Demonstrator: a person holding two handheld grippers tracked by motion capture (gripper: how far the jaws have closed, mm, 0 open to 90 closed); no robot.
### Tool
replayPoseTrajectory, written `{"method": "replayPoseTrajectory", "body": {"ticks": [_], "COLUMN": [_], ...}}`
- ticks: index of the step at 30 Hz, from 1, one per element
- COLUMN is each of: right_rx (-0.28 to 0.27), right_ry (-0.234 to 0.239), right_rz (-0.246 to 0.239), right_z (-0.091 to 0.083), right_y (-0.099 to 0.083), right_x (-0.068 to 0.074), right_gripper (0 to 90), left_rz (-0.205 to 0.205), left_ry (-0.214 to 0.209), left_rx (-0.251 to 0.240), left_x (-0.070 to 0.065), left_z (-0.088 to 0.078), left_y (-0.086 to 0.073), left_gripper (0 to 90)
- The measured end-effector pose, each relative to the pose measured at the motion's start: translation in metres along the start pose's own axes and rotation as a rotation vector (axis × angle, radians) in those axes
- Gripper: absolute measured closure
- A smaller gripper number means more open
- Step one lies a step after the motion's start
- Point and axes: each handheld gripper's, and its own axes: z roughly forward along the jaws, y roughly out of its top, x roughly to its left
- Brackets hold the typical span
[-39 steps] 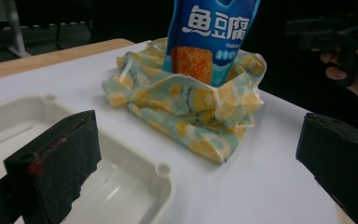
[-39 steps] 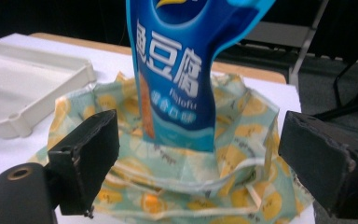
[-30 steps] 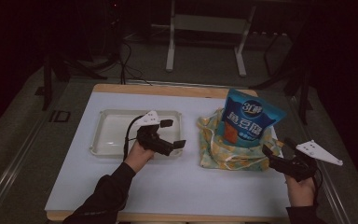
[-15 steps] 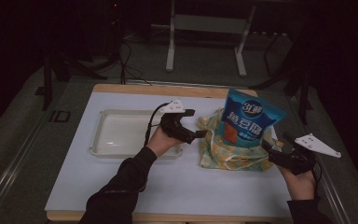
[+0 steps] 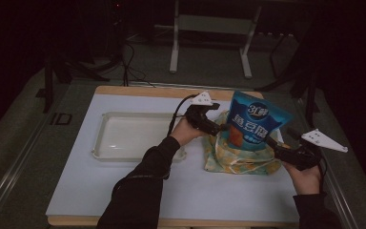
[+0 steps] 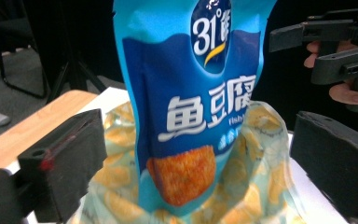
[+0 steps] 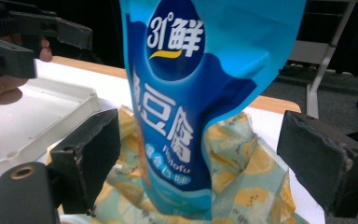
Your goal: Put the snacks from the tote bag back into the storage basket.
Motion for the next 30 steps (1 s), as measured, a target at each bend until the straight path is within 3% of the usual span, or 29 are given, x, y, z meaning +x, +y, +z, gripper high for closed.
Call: {"method": "replayPoseTrajectory", "body": {"ticks": [6, 13, 19, 20, 24, 30], "right_rx": [0.0, 0.021, 0.042, 0.044, 0.049, 0.058], "right_ry": [-0.002, 0.018, 0.027, 0.032, 0.041, 0.064], "right_rz": [0.007, 0.023, 0.015, 0.014, 0.017, 0.029], "right_z": [0.012, 0.026, 0.037, 0.04, 0.044, 0.049], "right_y": [-0.001, -0.002, -0.002, -0.002, -0.004, -0.005], "right_x": [-0.01, -0.016, -0.016, -0.017, -0.02, -0.021], "right_gripper": [14.1, 17.2, 22.7, 26.0, 35.0, 46.7], "left_rz": [0.009, -0.014, -0.035, -0.04, -0.06, -0.058], "left_ry": [0.02, 0.021, -0.007, -0.007, -0.029, -0.059], "left_rx": [0.021, 0.055, 0.071, 0.078, 0.095, 0.1], "left_x": [0.009, 0.018, 0.022, 0.022, 0.021, 0.019], "left_z": [0.02, 0.037, 0.048, 0.05, 0.057, 0.064], "left_y": [0.005, 0.007, 0.002, 0.001, 0.002, 0.001], "left_gripper": [4.3, 4.4, 8.3, 14.8, 20.2, 43.9]}}
